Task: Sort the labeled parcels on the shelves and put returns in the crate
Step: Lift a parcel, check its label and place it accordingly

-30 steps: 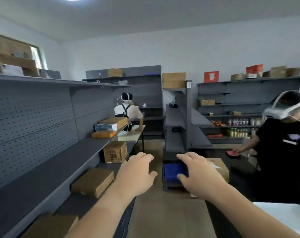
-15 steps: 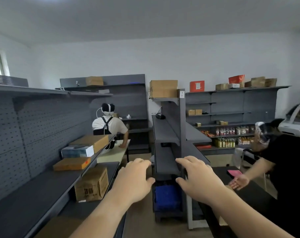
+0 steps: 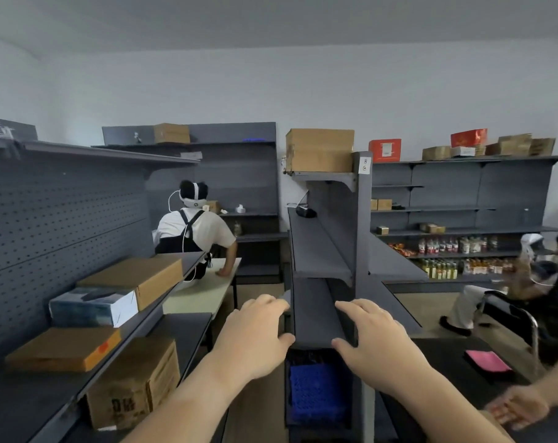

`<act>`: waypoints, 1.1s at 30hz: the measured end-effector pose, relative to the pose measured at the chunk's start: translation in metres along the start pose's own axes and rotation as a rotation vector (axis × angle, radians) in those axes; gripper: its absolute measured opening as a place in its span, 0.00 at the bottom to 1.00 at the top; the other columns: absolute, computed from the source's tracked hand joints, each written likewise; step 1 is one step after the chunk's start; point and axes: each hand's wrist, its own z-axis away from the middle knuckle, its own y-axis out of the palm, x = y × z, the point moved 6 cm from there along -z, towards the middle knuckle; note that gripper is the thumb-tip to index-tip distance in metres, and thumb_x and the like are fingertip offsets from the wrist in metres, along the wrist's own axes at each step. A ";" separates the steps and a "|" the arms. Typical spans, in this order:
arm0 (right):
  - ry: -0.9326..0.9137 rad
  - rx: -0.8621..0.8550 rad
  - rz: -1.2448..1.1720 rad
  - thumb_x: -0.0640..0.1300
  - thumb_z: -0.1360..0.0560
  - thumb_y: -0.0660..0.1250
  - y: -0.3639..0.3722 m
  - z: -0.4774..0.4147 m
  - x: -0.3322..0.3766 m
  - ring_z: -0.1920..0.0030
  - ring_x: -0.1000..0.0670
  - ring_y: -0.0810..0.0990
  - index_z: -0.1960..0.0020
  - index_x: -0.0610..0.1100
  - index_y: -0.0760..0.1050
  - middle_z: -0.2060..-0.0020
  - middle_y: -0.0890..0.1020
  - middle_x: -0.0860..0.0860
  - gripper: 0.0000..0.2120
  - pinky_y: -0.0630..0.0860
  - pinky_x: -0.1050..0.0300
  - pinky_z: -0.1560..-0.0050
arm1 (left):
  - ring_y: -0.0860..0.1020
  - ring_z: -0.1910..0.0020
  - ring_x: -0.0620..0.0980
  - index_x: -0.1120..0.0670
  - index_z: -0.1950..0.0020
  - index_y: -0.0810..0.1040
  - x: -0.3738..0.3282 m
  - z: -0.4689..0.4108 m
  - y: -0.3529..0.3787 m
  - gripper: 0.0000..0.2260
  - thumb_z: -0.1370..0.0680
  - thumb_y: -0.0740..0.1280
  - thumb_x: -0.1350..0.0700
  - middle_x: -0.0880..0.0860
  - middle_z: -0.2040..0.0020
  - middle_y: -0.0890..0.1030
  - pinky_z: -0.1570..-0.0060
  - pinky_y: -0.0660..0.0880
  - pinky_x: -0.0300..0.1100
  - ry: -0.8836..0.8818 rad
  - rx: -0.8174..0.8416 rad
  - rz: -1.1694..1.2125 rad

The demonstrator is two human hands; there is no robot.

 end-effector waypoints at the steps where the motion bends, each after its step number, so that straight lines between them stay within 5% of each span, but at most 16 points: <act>1: -0.001 -0.002 -0.007 0.58 0.20 0.66 0.003 -0.021 -0.008 0.23 0.51 0.64 0.20 0.59 0.58 0.22 0.63 0.58 0.32 0.64 0.47 0.23 | 0.70 0.28 0.48 0.44 0.23 0.67 0.005 -0.020 0.007 0.24 0.19 0.66 0.44 0.44 0.25 0.68 0.29 0.70 0.50 -0.005 0.001 -0.003; 7: -0.036 0.000 -0.011 0.59 0.20 0.65 0.019 -0.159 -0.037 0.24 0.52 0.64 0.19 0.58 0.57 0.23 0.63 0.58 0.32 0.65 0.48 0.24 | 0.70 0.28 0.49 0.45 0.23 0.67 0.043 -0.129 0.027 0.25 0.19 0.66 0.44 0.43 0.25 0.68 0.30 0.70 0.52 -0.085 -0.026 -0.012; 14: -0.305 0.119 -0.053 0.60 0.21 0.66 0.092 -0.275 0.057 0.24 0.52 0.66 0.20 0.60 0.58 0.23 0.63 0.58 0.32 0.67 0.47 0.24 | 0.71 0.30 0.51 0.46 0.24 0.69 0.150 -0.165 0.022 0.24 0.19 0.67 0.43 0.45 0.27 0.72 0.31 0.71 0.52 -0.310 -0.084 -0.076; 24: -0.774 0.311 -0.150 0.56 0.19 0.66 0.201 -0.342 0.252 0.25 0.50 0.65 0.21 0.57 0.61 0.24 0.64 0.57 0.29 0.66 0.56 0.28 | 0.71 0.32 0.49 0.45 0.27 0.72 0.335 -0.098 -0.024 0.22 0.21 0.68 0.43 0.44 0.31 0.72 0.33 0.72 0.51 -0.747 -0.266 -0.123; 29: -0.987 0.467 -0.203 0.57 0.20 0.67 0.257 -0.341 0.332 0.39 0.52 0.78 0.22 0.60 0.62 0.24 0.67 0.58 0.29 0.78 0.55 0.41 | 0.68 0.28 0.49 0.45 0.22 0.67 0.385 -0.041 -0.028 0.26 0.20 0.66 0.43 0.45 0.25 0.68 0.30 0.69 0.49 -0.992 -0.272 -0.157; 33: -1.180 0.560 -0.253 0.57 0.19 0.66 0.295 -0.327 0.377 0.26 0.52 0.67 0.21 0.58 0.61 0.23 0.63 0.58 0.29 0.69 0.54 0.27 | 0.66 0.26 0.50 0.43 0.21 0.65 0.401 -0.001 -0.023 0.27 0.19 0.66 0.42 0.45 0.24 0.67 0.27 0.67 0.49 -1.164 -0.299 -0.146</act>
